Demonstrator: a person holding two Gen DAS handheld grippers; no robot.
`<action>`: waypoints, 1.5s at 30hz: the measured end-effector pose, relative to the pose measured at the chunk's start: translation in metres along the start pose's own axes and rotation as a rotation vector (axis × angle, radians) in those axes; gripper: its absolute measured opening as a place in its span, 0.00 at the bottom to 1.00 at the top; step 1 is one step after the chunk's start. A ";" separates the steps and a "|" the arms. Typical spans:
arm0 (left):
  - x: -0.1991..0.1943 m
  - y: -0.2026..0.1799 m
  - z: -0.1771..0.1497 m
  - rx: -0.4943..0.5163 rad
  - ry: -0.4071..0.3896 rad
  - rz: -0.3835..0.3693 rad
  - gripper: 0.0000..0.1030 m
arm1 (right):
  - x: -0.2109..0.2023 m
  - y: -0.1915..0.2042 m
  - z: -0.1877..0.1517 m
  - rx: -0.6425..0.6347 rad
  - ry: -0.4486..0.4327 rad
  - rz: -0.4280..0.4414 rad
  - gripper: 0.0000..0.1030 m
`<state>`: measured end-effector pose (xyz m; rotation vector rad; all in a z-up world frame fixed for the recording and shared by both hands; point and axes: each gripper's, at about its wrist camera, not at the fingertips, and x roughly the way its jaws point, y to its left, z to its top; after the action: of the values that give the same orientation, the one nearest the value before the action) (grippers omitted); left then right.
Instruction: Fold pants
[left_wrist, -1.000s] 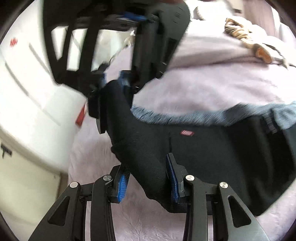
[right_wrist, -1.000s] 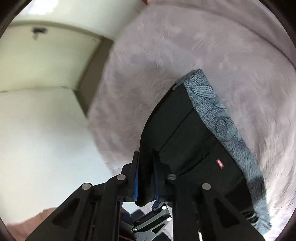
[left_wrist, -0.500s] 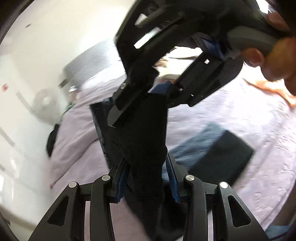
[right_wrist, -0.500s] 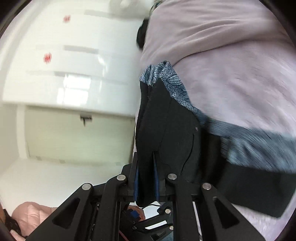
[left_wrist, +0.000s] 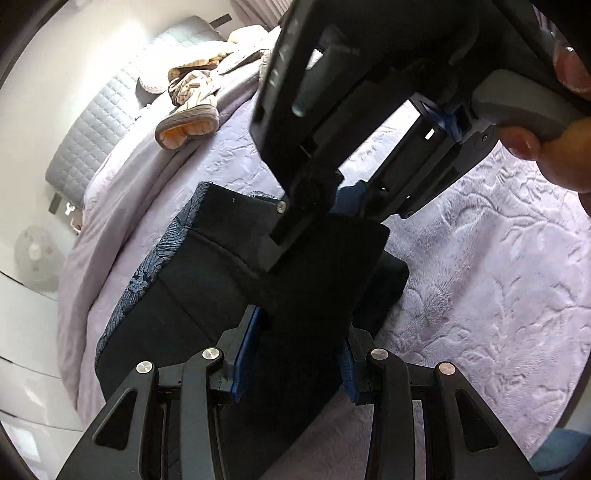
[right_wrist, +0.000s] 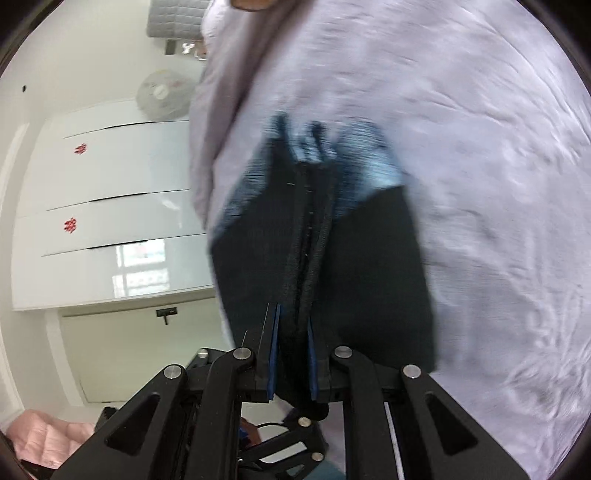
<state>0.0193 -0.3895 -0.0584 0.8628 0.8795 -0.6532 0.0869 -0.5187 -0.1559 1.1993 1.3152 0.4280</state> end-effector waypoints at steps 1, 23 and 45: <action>0.000 0.001 0.000 0.000 0.000 0.000 0.42 | 0.001 -0.003 0.001 -0.005 0.000 -0.008 0.14; 0.005 0.252 -0.100 -0.831 0.188 0.042 0.71 | 0.001 0.117 -0.014 -0.336 -0.157 -0.545 0.29; 0.023 0.237 -0.117 -0.860 0.313 -0.015 0.84 | 0.046 0.091 -0.017 -0.366 -0.044 -0.715 0.30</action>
<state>0.1721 -0.1737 -0.0334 0.1740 1.3068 -0.1020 0.1179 -0.4383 -0.0984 0.3861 1.4503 0.1077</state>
